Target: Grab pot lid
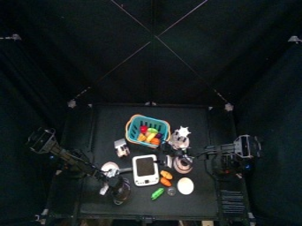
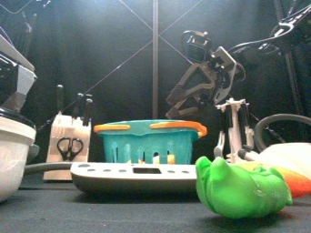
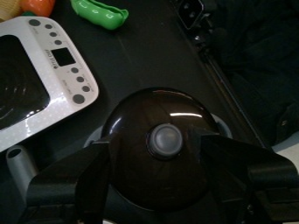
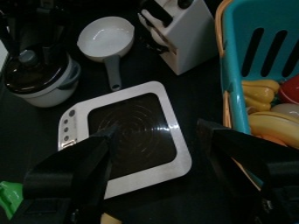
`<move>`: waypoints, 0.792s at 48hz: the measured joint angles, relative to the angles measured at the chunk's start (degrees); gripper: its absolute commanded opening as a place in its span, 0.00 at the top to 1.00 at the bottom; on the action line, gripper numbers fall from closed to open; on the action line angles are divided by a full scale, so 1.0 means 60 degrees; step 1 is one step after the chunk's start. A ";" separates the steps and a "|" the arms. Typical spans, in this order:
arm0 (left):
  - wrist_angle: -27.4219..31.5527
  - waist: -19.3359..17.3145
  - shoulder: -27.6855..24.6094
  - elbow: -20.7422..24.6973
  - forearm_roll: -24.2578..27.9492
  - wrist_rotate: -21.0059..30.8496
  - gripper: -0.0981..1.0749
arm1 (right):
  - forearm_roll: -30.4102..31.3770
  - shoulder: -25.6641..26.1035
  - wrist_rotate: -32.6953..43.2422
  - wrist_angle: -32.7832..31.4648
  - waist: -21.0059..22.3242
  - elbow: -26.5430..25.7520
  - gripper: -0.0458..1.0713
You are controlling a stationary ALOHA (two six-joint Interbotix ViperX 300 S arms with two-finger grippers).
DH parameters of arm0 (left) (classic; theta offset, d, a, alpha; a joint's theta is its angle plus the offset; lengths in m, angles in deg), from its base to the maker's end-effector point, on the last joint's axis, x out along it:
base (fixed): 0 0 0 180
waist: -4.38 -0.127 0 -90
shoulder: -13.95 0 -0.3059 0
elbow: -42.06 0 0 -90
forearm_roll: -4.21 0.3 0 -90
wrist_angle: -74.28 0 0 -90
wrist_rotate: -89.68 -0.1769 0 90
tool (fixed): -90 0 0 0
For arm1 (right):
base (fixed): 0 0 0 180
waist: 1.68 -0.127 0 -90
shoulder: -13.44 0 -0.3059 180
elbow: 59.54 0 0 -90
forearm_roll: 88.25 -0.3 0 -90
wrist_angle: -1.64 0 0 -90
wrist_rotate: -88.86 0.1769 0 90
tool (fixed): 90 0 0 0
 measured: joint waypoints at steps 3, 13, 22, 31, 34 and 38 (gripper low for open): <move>0.0015 0.0000 -0.0088 0.0015 0.0000 0.0015 0.16 | -0.0015 -0.0015 0.0000 0.0000 0.0000 0.0000 0.06; 0.0029 0.0044 -0.0132 0.0015 0.0000 -0.0015 0.31 | -0.0015 -0.0029 0.0000 0.0000 0.0015 0.0000 0.06; 0.0088 0.0044 -0.0132 0.0015 0.0000 -0.0044 0.40 | -0.0015 -0.0088 0.0000 -0.0015 0.0044 0.0000 0.06; 0.0117 -0.0073 -0.0088 0.0044 0.0000 -0.0044 0.43 | -0.0015 -0.0176 0.0000 0.0000 0.0059 -0.0015 0.06; 0.0117 -0.0088 -0.0015 0.0044 0.0000 -0.0044 0.43 | -0.0015 -0.0176 -0.0015 -0.0015 0.0059 -0.0015 0.06; 0.0132 -0.0103 0.0103 0.0044 0.0000 -0.0015 0.43 | -0.0015 -0.0176 -0.0015 0.0000 0.0059 -0.0029 0.06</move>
